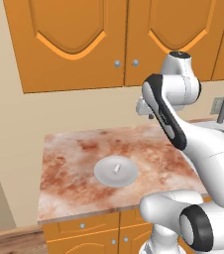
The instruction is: Pick up the marshmallow and place it in the cup of hot chocolate on the dining counter.
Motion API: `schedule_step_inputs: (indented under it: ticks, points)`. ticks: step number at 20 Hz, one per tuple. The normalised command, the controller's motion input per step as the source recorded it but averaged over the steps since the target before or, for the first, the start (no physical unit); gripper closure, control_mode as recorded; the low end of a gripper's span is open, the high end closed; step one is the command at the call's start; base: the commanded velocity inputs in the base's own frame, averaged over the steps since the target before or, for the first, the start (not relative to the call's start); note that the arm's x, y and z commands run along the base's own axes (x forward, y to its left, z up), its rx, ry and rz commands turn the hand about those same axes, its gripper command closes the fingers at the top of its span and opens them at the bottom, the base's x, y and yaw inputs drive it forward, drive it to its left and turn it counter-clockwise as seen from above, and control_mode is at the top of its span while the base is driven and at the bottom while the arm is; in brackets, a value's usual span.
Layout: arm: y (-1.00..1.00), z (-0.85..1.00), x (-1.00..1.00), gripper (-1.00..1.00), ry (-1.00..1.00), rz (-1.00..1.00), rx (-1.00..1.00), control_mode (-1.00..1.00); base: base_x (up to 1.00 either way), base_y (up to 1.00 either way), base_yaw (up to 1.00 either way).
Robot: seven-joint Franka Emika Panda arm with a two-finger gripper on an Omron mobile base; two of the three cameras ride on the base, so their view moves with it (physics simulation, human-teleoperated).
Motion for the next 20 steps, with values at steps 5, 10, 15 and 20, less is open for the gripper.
schedule_step_inputs:
  ticks: [5, 10, 15, 20]
  points:
    - [0.09, -0.22, -0.07, -1.0, -0.06, -0.01, 0.0, -1.0, 0.0, 0.0, 0.0]
    - [0.41, -0.55, 0.0, -1.0, -0.1, -0.24, 0.0, -1.0, 0.0, 0.0, 0.0]
    - [0.43, -0.51, 0.0, -1.0, -0.01, -0.35, 0.05, -1.0, 0.0, 0.0, 0.0]
    - [0.25, -0.42, 0.0, -1.0, 0.16, -0.25, 0.09, -1.0, 0.0, 0.0, 0.0]
